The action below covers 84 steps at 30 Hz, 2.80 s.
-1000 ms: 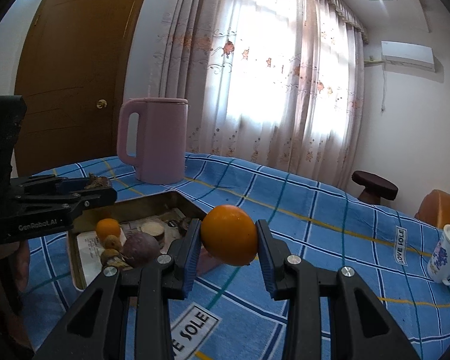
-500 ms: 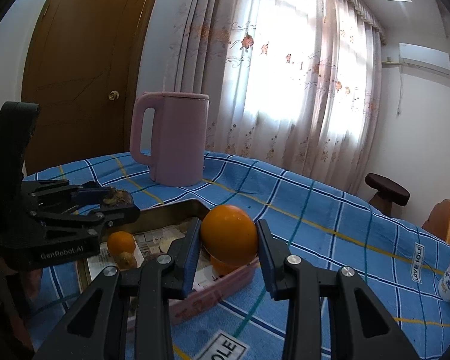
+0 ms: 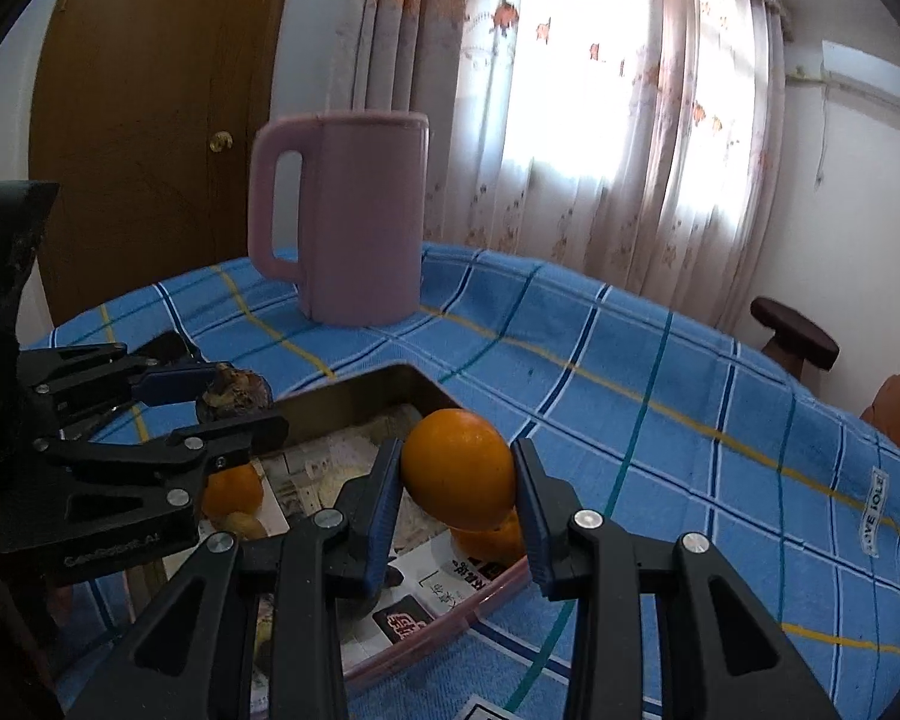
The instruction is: Organize fruits
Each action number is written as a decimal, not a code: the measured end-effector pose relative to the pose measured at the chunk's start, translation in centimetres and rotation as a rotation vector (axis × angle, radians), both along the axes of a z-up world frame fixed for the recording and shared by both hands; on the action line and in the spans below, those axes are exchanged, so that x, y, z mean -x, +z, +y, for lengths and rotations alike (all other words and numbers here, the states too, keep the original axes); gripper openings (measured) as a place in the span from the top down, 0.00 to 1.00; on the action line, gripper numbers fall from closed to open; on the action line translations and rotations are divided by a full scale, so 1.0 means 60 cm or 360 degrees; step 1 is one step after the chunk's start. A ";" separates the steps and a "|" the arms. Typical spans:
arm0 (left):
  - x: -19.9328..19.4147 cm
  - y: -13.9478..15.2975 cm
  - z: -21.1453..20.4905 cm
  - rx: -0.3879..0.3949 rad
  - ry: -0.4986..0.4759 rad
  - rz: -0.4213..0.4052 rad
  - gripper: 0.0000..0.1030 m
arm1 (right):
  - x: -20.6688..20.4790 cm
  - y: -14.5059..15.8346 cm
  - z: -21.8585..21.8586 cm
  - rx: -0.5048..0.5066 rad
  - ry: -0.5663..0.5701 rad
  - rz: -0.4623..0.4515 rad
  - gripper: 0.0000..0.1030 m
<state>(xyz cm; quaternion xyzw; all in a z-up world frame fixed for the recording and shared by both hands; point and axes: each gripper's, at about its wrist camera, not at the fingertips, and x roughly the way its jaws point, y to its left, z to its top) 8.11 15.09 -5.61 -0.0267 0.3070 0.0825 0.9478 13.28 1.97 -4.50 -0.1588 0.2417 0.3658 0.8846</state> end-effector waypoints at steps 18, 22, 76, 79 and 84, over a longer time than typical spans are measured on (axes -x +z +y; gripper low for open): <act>0.014 0.001 -0.011 -0.0037 0.0021 -0.0016 0.31 | 0.003 -0.010 -0.008 0.0009 -0.0020 0.0068 0.43; 0.020 0.007 -0.015 -0.0047 0.0017 -0.0031 0.30 | 0.012 -0.004 -0.015 -0.0002 -0.0030 0.0042 0.43; 0.130 0.076 -0.149 -0.0026 -0.0153 -0.0363 0.00 | 0.158 0.076 -0.226 -0.0224 -0.0345 -0.0296 0.31; 0.129 0.077 -0.152 -0.0025 -0.0158 -0.0366 0.00 | 0.159 0.076 -0.231 -0.0223 -0.0353 -0.0298 0.31; 0.128 0.077 -0.161 -0.0038 -0.0170 -0.0367 0.00 | 0.162 0.078 -0.239 -0.0231 -0.0366 -0.0309 0.30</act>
